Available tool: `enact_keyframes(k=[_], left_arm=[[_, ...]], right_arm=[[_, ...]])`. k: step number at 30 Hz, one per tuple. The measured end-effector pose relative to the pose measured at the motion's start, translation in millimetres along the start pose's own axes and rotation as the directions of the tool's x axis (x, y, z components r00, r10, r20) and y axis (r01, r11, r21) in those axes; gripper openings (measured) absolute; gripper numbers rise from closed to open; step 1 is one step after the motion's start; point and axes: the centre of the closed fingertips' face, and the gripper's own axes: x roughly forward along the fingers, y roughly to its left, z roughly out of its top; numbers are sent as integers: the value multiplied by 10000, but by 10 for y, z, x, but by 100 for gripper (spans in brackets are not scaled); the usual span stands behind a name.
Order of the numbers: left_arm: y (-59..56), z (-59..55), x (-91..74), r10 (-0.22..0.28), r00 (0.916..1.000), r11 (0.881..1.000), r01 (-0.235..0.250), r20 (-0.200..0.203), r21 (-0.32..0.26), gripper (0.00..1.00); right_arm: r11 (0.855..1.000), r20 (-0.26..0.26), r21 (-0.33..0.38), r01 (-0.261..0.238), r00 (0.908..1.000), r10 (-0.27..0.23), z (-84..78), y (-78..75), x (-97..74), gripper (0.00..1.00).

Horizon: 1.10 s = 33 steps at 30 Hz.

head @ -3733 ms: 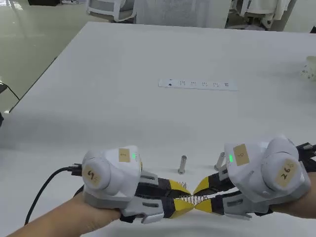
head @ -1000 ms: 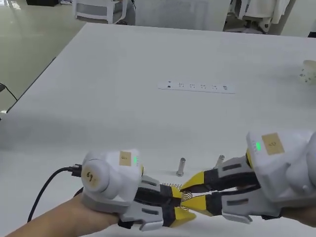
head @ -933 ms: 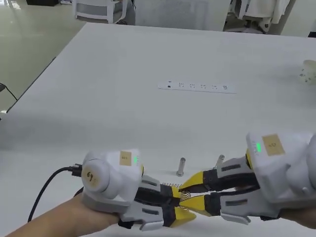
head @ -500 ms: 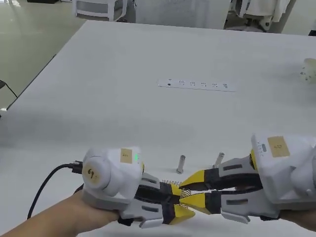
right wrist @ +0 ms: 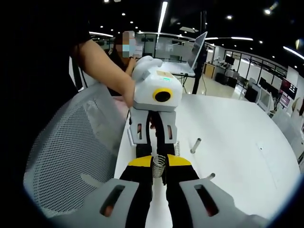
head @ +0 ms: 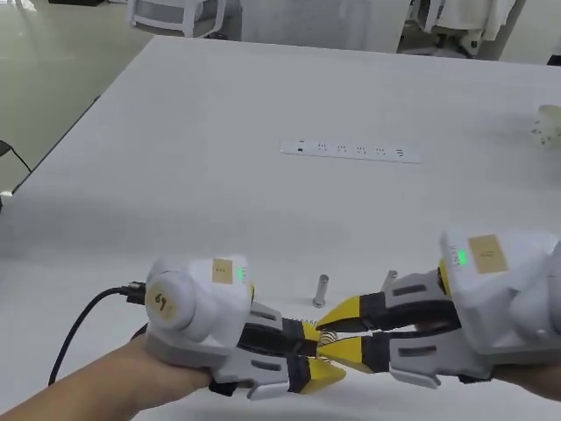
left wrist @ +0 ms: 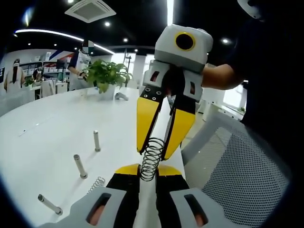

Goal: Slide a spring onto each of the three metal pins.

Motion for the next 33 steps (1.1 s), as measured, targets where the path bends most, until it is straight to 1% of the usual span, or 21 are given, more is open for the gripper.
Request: enact_keyframes(k=[4, 5, 8, 16, 19, 23, 25, 28, 33], left_arm=[[19, 8, -13, 84, 10000, 9999, -84, 11, -80, 4], [29, 5, -20, 127, 9999, 9997, -127, 11, -220, 5], [49, 2, -34, 224, 9998, 9995, -223, 1, -241, 7], [61, 63, -79, 281, 9993, 9990, -273, 238, -360, 8], [72, 62, -96, 333, 9992, 9988, -325, 231, -366, 8], [98, 42, -121, 456, 9989, 9982, -451, 132, -400, 11], [112, 36, -141, 537, 9985, 9981, -534, 97, -314, 13], [127, 34, -189, 633, 9979, 9972, -629, 97, -393, 14], [194, 9, -300, 994, 9950, 9936, -990, 60, -543, 19]], right_arm=[[10000, -1, 47, 27, 10000, -27, 1, -16, 1, 7], [10000, 19, 63, 35, 10000, -35, 4, -21, 1, 7], [9999, 91, 87, 93, 9999, -94, 17, -41, 4, 7], [9996, 329, 237, 134, 9994, -142, 41, -75, 7, 7], [9997, 277, 209, 146, 9995, -152, 34, -85, 3, 7], [9998, -29, -122, 178, 9998, -178, -3, -99, -2, 7], [9999, 32, -67, 149, 9999, -149, 8, -99, -2, 7], [9998, 24, -103, 194, 9998, -194, 7, -119, -1, 7], [9997, -47, -144, 212, 9998, -212, -15, -127, 7, 7]])
